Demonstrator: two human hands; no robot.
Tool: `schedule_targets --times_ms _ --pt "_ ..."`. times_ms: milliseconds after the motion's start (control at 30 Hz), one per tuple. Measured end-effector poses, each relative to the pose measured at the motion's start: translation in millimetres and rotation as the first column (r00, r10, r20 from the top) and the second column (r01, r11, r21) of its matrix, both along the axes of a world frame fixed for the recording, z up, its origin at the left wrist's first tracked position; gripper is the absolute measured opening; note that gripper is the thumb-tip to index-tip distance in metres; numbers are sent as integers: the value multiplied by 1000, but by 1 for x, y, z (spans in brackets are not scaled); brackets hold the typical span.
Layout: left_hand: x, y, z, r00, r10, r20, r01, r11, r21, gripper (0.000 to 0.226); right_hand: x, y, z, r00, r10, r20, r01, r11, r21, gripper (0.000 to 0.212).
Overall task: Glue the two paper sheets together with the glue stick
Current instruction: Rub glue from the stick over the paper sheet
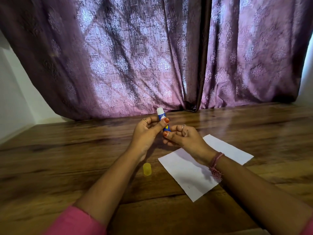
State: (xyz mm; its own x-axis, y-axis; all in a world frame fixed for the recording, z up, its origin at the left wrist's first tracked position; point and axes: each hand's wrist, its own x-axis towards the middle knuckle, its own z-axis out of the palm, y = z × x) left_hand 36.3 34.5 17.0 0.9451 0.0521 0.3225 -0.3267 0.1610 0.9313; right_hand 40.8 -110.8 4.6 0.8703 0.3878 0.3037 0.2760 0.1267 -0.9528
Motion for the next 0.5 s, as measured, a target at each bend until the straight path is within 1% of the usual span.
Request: schedule_targets --times_ms 67,133,233,300,333,400,467,500 --pt "-1 2 1 999 -29 16 29 1000 -1 8 1 -1 0 998 52 -41 -50 998 43 13" --pt "-2 4 3 997 -69 35 69 998 0 12 1 -3 1 985 133 -108 -120 986 113 17" --pt "-5 3 7 988 -144 49 144 989 -13 19 -1 -4 2 935 285 -211 -225 936 271 25" --pt "-6 2 7 986 -160 45 162 986 -38 19 -2 -3 1 900 351 -259 -247 900 359 27" --pt "-6 2 7 988 -151 42 153 988 -38 19 -2 -2 0 890 364 -275 -249 893 375 28" --pt "-4 3 6 991 -126 40 128 991 -32 15 -2 -1 0 897 337 -287 -232 910 343 29" --pt "-2 6 5 993 -112 40 114 992 -53 10 0 0 1 931 247 -270 -176 949 261 27" --pt "-1 8 4 994 -102 45 104 993 -58 12 0 0 1 951 191 -243 -142 968 208 25"
